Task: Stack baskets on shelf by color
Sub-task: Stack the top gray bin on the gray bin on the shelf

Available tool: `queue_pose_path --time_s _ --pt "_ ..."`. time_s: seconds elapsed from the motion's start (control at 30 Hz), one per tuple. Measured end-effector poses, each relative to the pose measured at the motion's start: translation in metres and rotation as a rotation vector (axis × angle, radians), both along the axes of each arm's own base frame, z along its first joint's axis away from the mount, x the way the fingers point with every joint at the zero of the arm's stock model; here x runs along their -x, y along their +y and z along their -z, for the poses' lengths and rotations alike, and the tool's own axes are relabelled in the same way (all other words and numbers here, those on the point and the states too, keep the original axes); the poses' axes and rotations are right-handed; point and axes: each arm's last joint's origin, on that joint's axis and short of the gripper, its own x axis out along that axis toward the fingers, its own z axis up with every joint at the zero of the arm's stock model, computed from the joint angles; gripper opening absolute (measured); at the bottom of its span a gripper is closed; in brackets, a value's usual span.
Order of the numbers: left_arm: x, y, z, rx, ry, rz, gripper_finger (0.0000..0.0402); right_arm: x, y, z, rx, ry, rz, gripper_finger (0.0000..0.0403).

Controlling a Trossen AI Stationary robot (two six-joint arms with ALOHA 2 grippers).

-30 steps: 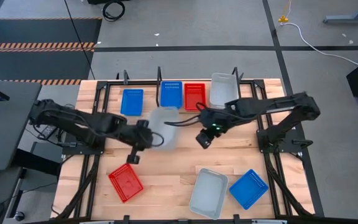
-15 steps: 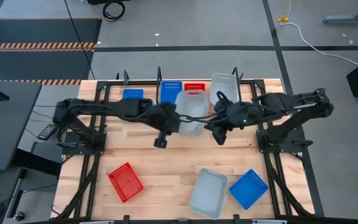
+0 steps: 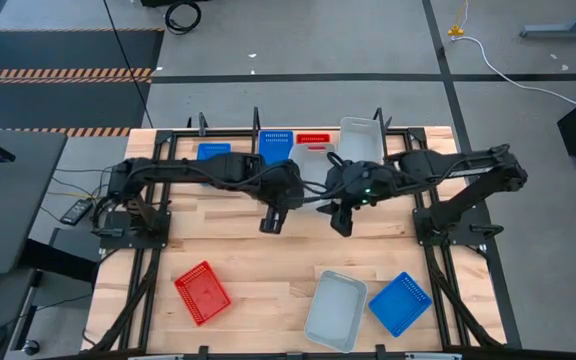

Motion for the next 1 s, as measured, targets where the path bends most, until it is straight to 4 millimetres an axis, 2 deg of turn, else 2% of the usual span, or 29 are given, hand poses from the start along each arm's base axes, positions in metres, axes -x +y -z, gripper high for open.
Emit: queue_pose_path --time_s 0.27,0.5,0.67,0.9,1.0 --pt "0.002 0.004 0.001 0.048 0.02 -0.013 0.0007 -0.03 0.003 0.028 0.097 0.085 -0.079 0.0228" --pt "0.003 0.002 0.003 0.055 0.037 -0.014 0.0008 -0.045 0.001 0.049 0.09 0.177 -0.117 0.0224" --pt "0.004 0.001 0.003 0.059 0.052 -0.018 0.0008 -0.045 0.001 0.051 0.109 0.197 -0.121 0.0168" --pt "0.003 0.002 0.003 0.057 0.041 -0.027 0.0009 -0.042 -0.003 0.05 0.111 0.211 -0.114 0.0019" --pt "0.003 0.002 0.003 0.035 0.039 -0.05 0.0015 -0.041 -0.003 0.051 0.121 0.216 -0.111 0.0016"
